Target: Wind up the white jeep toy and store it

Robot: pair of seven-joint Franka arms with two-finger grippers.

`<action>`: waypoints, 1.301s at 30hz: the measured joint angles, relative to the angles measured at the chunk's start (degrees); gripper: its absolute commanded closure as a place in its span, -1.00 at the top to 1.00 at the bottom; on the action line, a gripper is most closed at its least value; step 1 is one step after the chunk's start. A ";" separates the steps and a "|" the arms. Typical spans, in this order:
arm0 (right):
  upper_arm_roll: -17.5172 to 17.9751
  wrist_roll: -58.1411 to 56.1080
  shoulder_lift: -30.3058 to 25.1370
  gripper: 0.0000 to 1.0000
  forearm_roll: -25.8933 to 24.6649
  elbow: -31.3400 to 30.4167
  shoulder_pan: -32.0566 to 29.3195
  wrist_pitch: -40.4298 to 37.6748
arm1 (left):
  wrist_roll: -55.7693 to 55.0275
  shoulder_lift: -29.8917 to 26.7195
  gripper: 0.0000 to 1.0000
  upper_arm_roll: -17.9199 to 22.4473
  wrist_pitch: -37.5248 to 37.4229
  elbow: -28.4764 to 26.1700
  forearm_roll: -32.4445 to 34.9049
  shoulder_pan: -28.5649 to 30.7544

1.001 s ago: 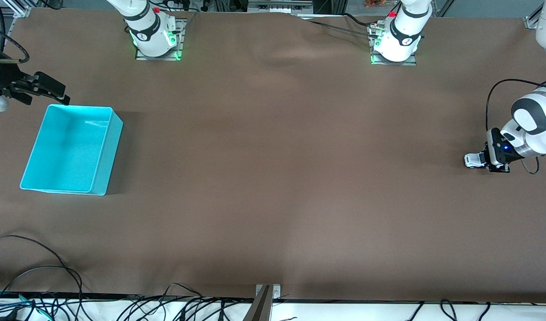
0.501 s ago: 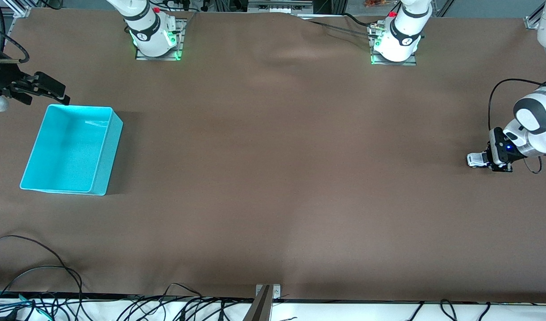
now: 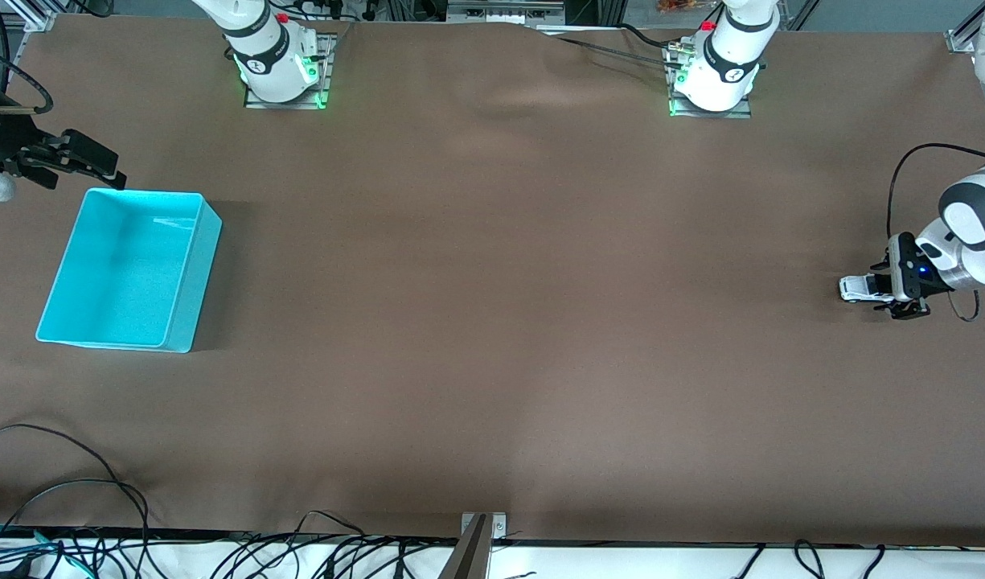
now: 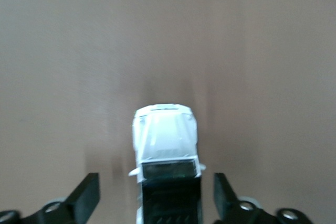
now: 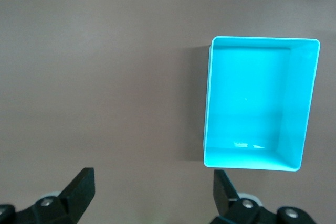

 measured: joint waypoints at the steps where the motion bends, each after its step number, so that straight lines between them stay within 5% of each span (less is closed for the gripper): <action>1: 0.00 0.00 0.00 1.00 0.00 0.00 0.00 0.00 | -0.34 -0.06 1.00 0.00 -0.83 0.40 0.00 -0.10; 17: 0.00 0.00 0.00 1.00 0.00 0.00 0.00 0.00 | -14.02 -3.50 1.00 -0.62 -19.73 11.71 0.00 -3.31; 39: 0.00 0.00 0.00 1.00 0.00 0.00 0.00 0.00 | -51.17 -12.42 1.00 -11.23 -35.23 17.18 3.82 -5.52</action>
